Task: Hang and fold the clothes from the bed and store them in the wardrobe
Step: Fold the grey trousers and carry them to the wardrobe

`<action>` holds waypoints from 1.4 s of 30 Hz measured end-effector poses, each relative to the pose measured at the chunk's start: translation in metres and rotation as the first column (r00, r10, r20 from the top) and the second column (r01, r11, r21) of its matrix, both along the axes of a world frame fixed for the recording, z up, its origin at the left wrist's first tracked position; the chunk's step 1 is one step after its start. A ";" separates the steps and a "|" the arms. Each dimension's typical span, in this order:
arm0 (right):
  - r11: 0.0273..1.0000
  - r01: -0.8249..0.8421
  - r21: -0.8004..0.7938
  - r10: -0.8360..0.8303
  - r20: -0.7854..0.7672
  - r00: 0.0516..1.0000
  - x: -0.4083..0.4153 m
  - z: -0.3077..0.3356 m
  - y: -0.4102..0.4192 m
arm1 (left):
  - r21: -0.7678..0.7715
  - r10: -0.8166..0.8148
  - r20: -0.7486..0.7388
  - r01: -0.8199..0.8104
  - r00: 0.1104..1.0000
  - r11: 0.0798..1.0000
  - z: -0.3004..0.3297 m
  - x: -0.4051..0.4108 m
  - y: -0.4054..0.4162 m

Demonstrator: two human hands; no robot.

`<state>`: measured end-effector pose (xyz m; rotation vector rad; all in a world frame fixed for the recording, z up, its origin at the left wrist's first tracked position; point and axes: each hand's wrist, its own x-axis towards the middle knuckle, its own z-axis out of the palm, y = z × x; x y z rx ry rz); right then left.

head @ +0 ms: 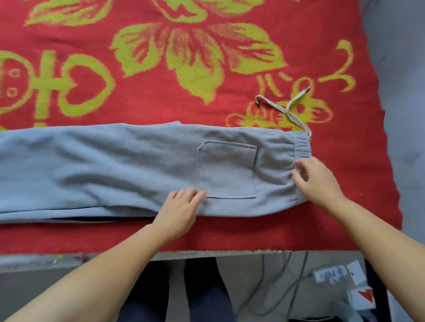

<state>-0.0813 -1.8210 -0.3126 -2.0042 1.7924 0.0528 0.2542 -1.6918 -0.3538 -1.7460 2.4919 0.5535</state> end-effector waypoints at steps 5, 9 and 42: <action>0.670 0.615 0.415 -0.726 0.194 0.660 -0.005 -0.016 -0.036 | 0.079 0.269 0.207 -0.290 0.941 0.954 -0.002 0.031 0.008; 0.645 0.565 0.515 -0.751 0.287 0.595 0.018 -0.025 -0.037 | 0.050 0.553 0.315 -0.595 0.771 0.802 0.002 0.056 0.012; 0.709 -0.689 0.150 0.696 0.008 0.718 0.307 -0.034 0.108 | 0.087 0.492 0.157 -0.508 0.857 0.857 0.009 0.246 0.082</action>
